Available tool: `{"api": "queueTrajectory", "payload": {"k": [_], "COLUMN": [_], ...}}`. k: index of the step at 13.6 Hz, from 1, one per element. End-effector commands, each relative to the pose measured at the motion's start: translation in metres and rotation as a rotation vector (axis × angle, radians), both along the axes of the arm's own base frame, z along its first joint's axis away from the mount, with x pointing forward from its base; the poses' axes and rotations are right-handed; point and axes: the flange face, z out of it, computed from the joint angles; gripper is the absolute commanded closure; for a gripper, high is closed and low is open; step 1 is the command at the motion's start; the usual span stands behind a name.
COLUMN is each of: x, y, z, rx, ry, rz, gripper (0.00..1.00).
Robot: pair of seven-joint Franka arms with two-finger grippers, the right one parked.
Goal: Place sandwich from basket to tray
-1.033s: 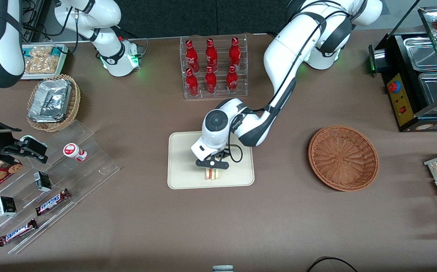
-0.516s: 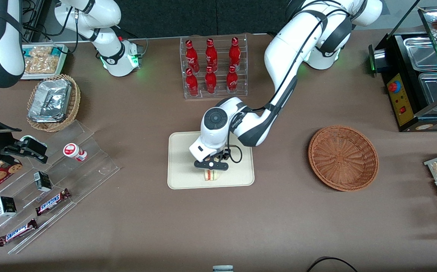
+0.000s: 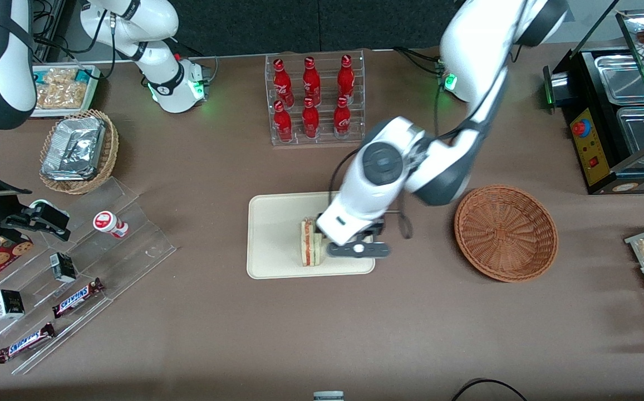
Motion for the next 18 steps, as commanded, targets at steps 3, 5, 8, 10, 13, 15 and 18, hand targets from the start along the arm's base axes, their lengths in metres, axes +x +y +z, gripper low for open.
{"api": "queueTrajectory", "payload": {"k": [3,5,8,10,13,15,18], "x": [-0.034,-0.036,-0.034,-0.039,-0.05,-0.052,-0.05], "y": [0.131,0.187,0.263,0.296,0.326,0.335,0.352], "z": [0.046,0.062,0.084,0.103,0.126,0.13,0.14], "rx": [0.023,0.045,0.059,0.067,0.153,0.205,0.199], "ry": [0.018,0.032,0.077,0.081,0.121,0.162,0.148], "rz": [-0.042,-0.064,-0.083,-0.081,-0.116,-0.101,-0.072], "gripper": [0.02,0.02,0.02,0.02,0.02,0.02,0.02]}}
